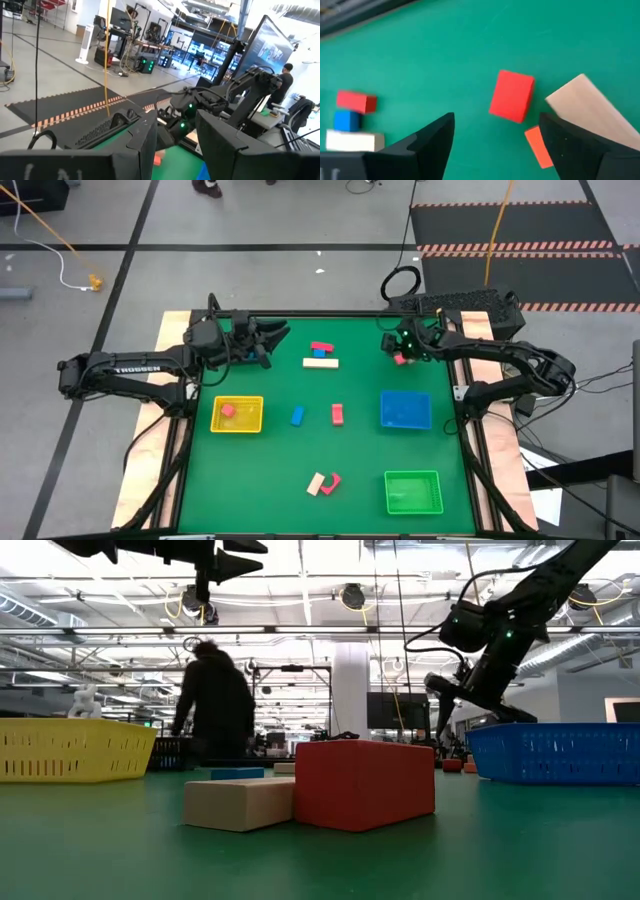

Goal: Sort & place blocks by color
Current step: Put the red half-circle block into the blue basket

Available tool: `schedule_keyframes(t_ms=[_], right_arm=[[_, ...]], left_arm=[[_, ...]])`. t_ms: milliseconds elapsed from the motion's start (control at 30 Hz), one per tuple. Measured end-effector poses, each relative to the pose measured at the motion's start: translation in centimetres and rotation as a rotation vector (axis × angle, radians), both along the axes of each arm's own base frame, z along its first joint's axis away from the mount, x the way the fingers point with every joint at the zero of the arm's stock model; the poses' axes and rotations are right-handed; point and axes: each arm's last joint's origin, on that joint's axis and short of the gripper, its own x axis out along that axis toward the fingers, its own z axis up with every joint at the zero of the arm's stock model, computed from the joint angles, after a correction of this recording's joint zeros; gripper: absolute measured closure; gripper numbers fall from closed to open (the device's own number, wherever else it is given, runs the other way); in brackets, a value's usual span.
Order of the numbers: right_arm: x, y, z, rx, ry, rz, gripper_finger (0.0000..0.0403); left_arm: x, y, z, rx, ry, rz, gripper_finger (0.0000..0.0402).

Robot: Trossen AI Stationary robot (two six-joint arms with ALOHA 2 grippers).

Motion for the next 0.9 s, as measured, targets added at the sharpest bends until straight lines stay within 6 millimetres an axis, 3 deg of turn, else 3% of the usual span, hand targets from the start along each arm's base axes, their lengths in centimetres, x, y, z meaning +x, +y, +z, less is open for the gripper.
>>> schedule_keyframes(t_ms=[233,500,900], right_arm=[[0.5,-0.6,-0.4,-0.011,-0.031,-0.023,0.0111],[1.4,-1.0,-2.6,0.044,0.002,-0.005,0.0112],[1.4,-1.3,-3.0,-0.031,0.079,0.009,0.0112]], left_arm=[[0.0,0.1,0.0,0.015,0.010,0.004,0.0266],[0.0,0.0,0.0,-0.002,0.002,0.001,0.0266],[0.0,0.1,-0.1,0.012,0.020,0.005,0.0266]])
